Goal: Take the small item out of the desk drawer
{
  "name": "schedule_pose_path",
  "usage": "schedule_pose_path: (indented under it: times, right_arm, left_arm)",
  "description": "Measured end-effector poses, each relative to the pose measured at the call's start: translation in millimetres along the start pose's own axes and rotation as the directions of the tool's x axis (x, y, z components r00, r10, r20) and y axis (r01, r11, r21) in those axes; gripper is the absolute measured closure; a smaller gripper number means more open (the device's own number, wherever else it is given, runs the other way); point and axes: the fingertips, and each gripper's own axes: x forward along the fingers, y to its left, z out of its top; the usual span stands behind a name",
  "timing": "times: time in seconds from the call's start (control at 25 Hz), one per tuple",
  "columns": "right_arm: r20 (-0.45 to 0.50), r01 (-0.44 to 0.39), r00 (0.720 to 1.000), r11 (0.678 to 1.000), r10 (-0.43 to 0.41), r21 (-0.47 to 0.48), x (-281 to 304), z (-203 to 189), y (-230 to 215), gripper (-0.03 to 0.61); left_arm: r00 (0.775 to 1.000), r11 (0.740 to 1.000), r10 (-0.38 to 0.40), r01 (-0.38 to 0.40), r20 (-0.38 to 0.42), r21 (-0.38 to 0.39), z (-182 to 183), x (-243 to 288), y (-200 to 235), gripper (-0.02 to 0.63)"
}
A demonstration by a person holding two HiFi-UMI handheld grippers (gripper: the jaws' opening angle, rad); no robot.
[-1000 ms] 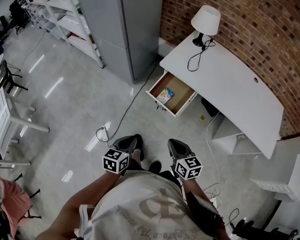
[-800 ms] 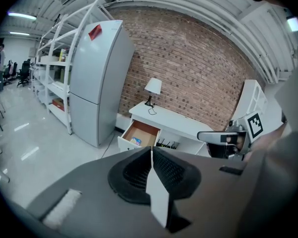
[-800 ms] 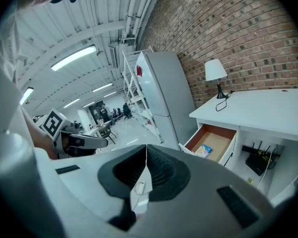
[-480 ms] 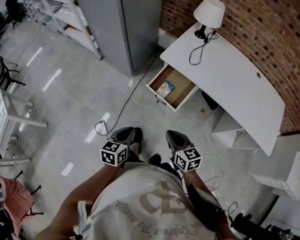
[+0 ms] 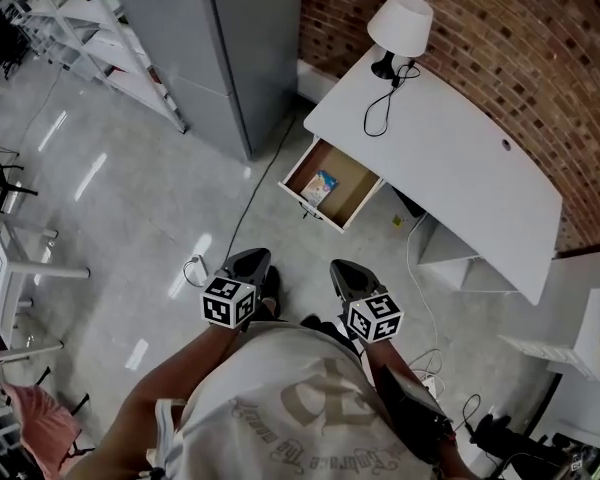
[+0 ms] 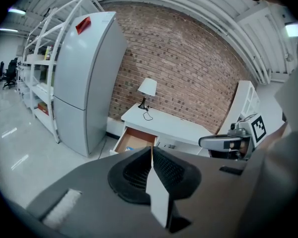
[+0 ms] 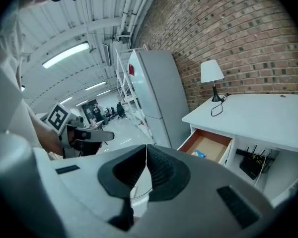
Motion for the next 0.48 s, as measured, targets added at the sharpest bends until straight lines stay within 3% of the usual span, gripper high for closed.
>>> schedule_pose_path:
  times: [0.48]
  right_arm:
    - [0.021,0.139,0.990,0.990,-0.140,0.028,18,31,-32,0.572]
  left_arm:
    - [0.991,0.990,-0.133,0.134,-0.018,0.046,45,53,16,0.598]
